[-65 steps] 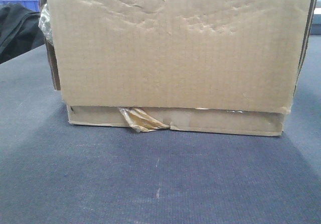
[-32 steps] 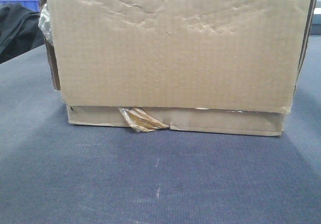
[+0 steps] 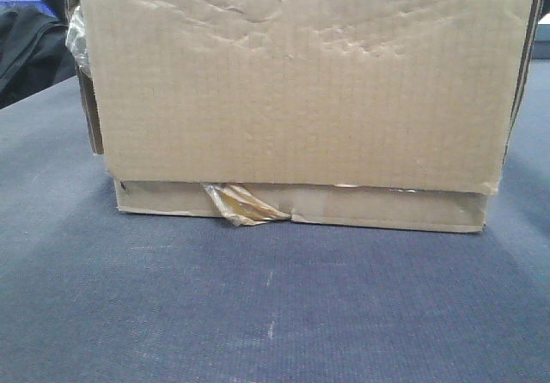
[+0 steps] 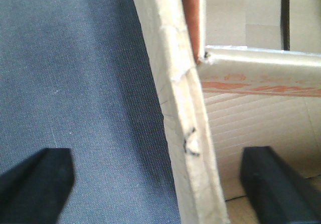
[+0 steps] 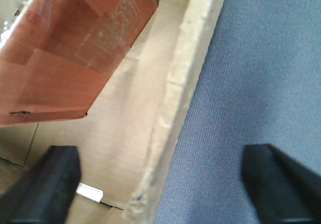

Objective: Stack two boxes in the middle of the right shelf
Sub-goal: 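Raise the nested boxes off the table with both grippers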

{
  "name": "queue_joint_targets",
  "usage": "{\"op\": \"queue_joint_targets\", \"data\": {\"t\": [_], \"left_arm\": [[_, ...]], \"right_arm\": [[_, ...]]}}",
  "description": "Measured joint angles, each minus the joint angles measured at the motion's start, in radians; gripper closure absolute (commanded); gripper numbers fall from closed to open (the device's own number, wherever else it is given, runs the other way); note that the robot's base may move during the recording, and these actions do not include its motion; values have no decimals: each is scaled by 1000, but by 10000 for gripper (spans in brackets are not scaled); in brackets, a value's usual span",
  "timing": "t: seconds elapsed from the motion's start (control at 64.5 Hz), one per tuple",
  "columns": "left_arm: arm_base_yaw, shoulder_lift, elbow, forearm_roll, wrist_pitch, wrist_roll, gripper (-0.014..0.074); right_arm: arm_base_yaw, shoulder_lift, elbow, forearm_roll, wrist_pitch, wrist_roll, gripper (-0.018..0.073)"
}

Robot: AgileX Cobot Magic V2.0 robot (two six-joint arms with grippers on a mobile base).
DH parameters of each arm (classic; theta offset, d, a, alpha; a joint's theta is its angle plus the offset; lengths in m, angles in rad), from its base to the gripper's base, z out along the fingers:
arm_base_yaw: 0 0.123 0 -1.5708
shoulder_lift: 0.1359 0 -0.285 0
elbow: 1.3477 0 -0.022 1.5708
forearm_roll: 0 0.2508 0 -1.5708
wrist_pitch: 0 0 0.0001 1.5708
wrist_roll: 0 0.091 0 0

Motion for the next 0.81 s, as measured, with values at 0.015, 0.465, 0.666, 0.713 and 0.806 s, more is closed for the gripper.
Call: {"op": "queue_joint_targets", "data": {"t": [0.015,0.465,0.666,0.713,0.806], "left_arm": [[0,0,0,0,0,0,296],[-6,0,0,-22,-2,-13,708],[-6,-24,3,-22,2,-27,708],[-6,-38,3,-24,10,-28,708],[-6,-82,3,-24,14,-35,708]], "right_arm": [[0,0,0,0,0,0,263],[4,0,0,2,-5,10,713],[4,-25,0,2,-5,12,713],[4,-40,0,2,-3,14,713],[4,-92,0,2,-24,14,713]]}}
